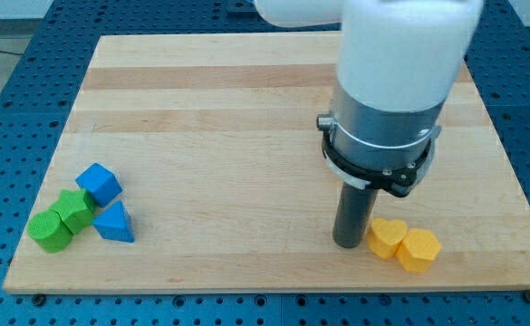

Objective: Separate the yellow hexagon from the yellow heart

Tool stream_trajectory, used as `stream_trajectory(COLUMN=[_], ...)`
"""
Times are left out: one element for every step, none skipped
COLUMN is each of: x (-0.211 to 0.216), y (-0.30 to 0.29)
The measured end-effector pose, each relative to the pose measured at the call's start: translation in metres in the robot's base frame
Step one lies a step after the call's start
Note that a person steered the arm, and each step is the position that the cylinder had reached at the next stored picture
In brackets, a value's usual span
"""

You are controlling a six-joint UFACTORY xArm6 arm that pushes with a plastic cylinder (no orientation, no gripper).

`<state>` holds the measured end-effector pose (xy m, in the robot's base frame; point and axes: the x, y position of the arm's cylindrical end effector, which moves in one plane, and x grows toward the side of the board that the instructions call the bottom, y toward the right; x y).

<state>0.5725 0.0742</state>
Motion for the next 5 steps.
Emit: stream_trajectory(x=[0.043, 0.039, 0.024, 0.038, 0.045], y=[-0.011, 0.052, 0.082, 0.051, -0.007])
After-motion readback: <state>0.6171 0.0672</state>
